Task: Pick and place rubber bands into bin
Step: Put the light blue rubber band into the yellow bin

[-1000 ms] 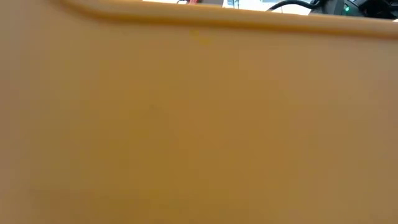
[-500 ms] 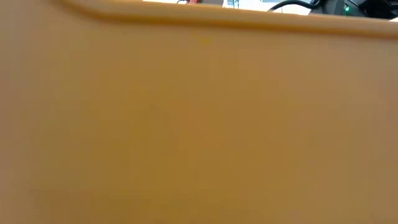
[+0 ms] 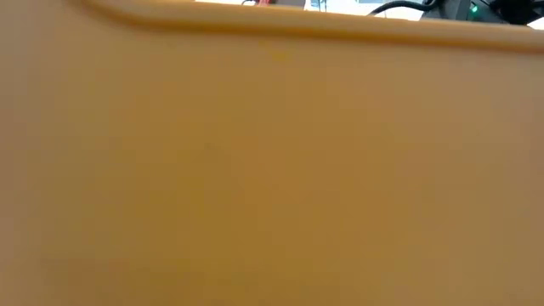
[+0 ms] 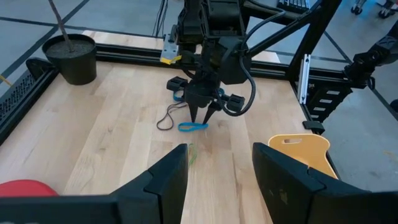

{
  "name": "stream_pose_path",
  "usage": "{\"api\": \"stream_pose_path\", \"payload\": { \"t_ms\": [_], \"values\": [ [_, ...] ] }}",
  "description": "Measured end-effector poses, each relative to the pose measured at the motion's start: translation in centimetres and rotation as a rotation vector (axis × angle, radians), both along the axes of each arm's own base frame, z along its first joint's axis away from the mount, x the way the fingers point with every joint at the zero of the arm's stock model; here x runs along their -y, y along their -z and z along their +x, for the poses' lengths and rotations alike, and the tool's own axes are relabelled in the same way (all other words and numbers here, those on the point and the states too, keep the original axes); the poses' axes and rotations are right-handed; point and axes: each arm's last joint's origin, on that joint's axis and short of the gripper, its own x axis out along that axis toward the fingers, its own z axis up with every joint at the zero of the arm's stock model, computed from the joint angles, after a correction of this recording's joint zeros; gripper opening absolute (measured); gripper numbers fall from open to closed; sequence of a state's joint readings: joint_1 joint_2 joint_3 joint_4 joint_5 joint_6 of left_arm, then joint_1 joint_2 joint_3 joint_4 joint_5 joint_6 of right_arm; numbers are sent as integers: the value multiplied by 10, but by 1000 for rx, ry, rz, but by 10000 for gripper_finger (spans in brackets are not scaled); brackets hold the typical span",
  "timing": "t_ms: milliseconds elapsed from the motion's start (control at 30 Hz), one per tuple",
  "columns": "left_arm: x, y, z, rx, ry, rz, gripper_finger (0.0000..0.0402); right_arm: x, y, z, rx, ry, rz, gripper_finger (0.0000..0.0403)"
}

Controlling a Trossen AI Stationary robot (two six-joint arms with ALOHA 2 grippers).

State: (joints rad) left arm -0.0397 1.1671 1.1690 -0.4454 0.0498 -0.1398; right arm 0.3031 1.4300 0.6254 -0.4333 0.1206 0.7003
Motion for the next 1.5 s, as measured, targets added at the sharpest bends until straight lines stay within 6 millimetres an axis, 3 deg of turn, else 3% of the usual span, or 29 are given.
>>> {"api": "stream_pose_path", "payload": {
  "t_ms": [433, 633, 1167, 1500],
  "values": [
    [0, 0, 0, 0, 0, 0, 186, -2, -1, 7, 74, 27, 43, 122],
    [0, 0, 0, 0, 0, 1, 186, -2, 8, 7, 28, 145, 60, 95],
    [0, 0, 0, 1, 0, 1, 186, -3, 16, 9, 7, 142, 65, 4],
    [0, 0, 0, 1, -4, 3, 186, -2, -12, 5, 126, 104, 136, 1]
  ]
}}
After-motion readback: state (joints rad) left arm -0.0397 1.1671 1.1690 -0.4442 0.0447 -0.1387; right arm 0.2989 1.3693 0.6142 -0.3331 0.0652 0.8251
